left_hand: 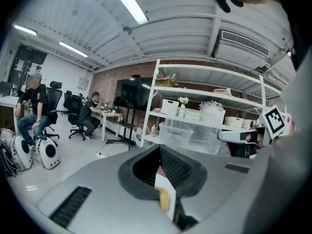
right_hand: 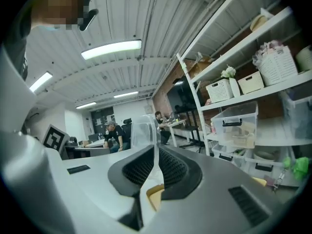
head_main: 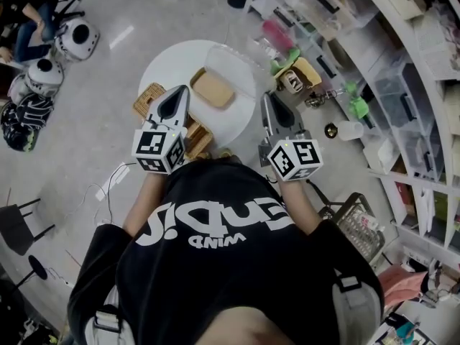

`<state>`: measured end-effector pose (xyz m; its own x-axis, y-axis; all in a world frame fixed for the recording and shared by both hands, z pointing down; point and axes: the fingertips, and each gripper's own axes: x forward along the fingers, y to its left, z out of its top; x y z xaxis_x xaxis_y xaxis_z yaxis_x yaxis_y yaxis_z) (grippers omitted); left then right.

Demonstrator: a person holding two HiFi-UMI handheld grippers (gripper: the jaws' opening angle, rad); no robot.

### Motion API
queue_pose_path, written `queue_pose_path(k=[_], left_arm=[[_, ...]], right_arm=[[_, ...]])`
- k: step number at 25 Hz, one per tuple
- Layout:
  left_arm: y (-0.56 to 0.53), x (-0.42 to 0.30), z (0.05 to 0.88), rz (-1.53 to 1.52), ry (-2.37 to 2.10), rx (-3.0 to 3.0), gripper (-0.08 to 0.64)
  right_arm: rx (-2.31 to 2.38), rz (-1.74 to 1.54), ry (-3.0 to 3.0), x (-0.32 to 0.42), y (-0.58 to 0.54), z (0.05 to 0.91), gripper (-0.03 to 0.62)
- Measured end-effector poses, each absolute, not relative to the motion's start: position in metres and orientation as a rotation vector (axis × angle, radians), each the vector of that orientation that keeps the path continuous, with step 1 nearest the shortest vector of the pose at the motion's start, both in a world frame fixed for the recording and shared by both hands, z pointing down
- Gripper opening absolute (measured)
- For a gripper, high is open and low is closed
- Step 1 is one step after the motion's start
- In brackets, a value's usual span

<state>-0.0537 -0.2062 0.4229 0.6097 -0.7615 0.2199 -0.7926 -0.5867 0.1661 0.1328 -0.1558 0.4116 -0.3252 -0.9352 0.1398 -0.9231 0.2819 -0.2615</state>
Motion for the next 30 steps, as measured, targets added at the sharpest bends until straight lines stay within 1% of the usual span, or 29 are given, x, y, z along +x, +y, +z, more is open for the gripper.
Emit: queue_pose_path(k=[8,16,30], left_arm=[[-0.203,-0.051,0.427,0.197,-1.281,2.594,-0.002],[-0.201,-0.050,0.434,0.219,-1.296,2.606,-0.002],[-0.202,-0.057,0.435,0.233,-1.317,2.587,-0.002]], right_arm=[[-1.900,-0.418,2.427,0.145,-0.150,0.435,0.031],[-1.921,-0.470,2.433,0.148,-0.154,0.458,0.031],[-1.918,-0.489,2.419,0.137,-0.156,0.458,0.028]])
